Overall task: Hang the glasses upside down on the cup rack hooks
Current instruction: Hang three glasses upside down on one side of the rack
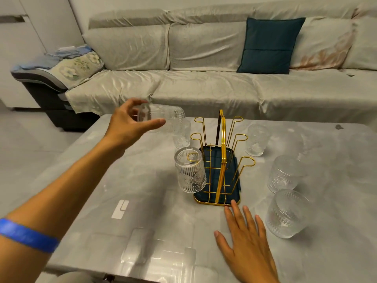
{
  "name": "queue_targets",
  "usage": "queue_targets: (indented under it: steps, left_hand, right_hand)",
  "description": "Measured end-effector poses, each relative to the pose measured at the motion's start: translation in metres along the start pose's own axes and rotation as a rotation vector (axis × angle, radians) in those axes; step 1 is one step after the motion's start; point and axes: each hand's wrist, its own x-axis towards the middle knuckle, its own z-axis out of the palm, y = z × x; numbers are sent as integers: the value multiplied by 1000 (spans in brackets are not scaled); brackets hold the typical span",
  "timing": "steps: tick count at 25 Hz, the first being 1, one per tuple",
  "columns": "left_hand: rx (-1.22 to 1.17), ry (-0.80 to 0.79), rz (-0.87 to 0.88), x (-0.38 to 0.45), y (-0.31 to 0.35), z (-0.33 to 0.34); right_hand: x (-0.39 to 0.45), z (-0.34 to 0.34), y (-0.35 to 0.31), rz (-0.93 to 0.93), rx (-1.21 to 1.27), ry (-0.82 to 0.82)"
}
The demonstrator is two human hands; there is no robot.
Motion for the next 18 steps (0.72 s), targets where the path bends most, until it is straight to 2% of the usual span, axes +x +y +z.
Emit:
queue_targets:
  steps: [4,8,18]
  left_hand:
    - [108,-121,67,19,32,26]
    - [186,-254,60,28,32,52]
    - [313,-375,-14,28,12,91]
  right_hand:
    - [1,-1,0,4,-9,-9]
    - [3,-2,1,-1,-4,-17]
    - [4,0,-2,-14,30,76]
